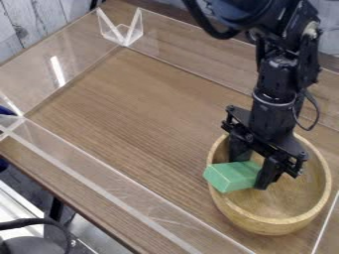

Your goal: Put the green block in the brown bowl

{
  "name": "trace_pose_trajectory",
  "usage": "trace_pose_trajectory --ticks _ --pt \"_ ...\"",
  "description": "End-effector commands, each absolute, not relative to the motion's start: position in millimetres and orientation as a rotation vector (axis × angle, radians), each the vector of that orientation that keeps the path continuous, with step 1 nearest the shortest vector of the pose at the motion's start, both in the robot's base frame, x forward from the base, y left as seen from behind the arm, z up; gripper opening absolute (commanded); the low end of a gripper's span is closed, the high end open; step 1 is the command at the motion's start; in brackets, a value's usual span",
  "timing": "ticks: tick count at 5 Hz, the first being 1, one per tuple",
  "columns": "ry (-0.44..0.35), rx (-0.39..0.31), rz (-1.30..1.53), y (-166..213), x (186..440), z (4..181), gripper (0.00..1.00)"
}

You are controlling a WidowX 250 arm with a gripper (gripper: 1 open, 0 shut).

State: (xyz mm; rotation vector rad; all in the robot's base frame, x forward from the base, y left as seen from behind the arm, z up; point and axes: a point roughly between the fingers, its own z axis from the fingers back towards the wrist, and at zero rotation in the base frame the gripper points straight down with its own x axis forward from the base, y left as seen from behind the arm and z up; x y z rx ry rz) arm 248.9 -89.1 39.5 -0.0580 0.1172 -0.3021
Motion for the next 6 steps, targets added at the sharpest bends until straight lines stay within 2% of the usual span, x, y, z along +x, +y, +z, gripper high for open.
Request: trace_pose_trajectory --ticks 1,2,4,5,6 --pt "0.098 -0.068 -0.303 -87.2 251.2 46.5 0.0" --pt "0.087 -0.07 -0.296 -86.2 251.6 53.6 1.0" --pt "0.054 -0.072 -0.282 -83.9 253.6 68.6 1.0" --pt "0.027 -0.071 -0.272 -82.0 255.8 80.5 1.0" --pt "-0.017 -0.064 -0.254 -78.1 260.1 100.3 1.0"
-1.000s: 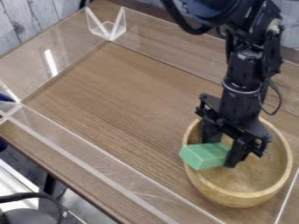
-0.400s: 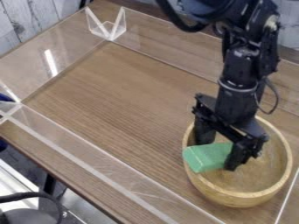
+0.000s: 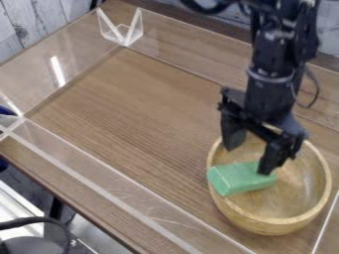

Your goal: Put the green block in the brown bowl

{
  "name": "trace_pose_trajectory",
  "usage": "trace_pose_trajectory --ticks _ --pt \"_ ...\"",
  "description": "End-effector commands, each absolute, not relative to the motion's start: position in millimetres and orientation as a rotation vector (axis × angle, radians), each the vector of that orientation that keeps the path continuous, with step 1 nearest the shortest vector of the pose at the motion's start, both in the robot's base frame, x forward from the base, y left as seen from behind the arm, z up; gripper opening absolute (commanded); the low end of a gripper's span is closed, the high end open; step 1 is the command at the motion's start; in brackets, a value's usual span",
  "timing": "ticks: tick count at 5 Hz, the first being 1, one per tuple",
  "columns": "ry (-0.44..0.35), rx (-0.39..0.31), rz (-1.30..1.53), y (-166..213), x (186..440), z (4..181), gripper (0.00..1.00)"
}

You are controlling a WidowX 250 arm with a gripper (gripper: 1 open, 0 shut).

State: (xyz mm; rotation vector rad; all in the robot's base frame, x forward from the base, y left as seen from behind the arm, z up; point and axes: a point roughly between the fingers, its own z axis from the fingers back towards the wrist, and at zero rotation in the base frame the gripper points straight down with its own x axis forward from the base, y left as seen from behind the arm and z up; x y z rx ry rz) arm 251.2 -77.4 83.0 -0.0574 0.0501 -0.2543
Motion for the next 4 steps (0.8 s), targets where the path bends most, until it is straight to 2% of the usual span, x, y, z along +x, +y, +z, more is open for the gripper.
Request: trace_pose_trajectory --ticks 1,2,4 --pt "-0.097 -0.047 -0.228 -71.3 268.1 132.5 1.0" --pt "-0.145 -0.028 -0.199 -62.1 281.3 157.6 1.0" --pt "-0.139 -0.027 -0.198 -57.6 298.8 143.7 1.0"
